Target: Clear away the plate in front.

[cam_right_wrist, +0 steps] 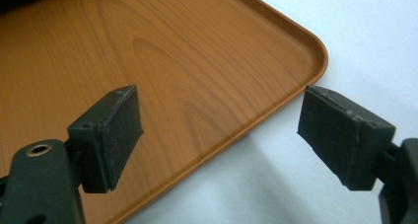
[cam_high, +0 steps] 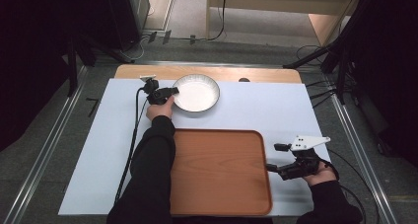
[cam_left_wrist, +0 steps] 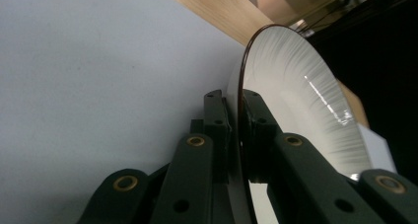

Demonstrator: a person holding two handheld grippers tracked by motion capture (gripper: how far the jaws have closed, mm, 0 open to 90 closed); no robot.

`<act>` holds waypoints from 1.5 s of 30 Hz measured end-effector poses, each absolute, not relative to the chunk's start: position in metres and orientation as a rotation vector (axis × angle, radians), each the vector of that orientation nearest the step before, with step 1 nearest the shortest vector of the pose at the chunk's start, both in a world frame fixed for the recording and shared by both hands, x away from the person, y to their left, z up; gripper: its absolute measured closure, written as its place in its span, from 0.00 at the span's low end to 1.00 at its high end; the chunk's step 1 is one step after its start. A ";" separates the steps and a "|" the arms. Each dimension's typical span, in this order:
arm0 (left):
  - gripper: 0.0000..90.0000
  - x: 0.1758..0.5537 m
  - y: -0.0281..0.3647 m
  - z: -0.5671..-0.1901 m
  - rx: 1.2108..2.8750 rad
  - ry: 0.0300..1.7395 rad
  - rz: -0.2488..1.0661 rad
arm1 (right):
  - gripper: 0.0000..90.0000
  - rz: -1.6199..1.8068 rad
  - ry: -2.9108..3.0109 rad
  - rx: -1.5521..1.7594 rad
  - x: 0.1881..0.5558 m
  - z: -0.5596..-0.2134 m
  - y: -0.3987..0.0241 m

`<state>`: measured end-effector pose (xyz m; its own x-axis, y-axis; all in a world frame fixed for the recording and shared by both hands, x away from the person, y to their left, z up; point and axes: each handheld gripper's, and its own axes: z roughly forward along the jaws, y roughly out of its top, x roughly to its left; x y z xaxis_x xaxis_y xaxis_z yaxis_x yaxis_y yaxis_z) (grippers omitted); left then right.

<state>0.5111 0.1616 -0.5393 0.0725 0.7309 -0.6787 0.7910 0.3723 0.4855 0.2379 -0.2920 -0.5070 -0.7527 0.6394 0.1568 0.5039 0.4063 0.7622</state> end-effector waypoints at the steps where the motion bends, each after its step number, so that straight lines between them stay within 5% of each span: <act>1: 0.94 0.511 0.162 -0.539 1.369 1.665 -0.078 | 0.20 1.268 2.497 1.024 0.238 -0.507 -0.292; 45: 0.92 0.468 0.207 -0.482 1.416 1.521 -0.215 | 0.20 1.256 2.488 1.053 0.237 -0.508 -0.295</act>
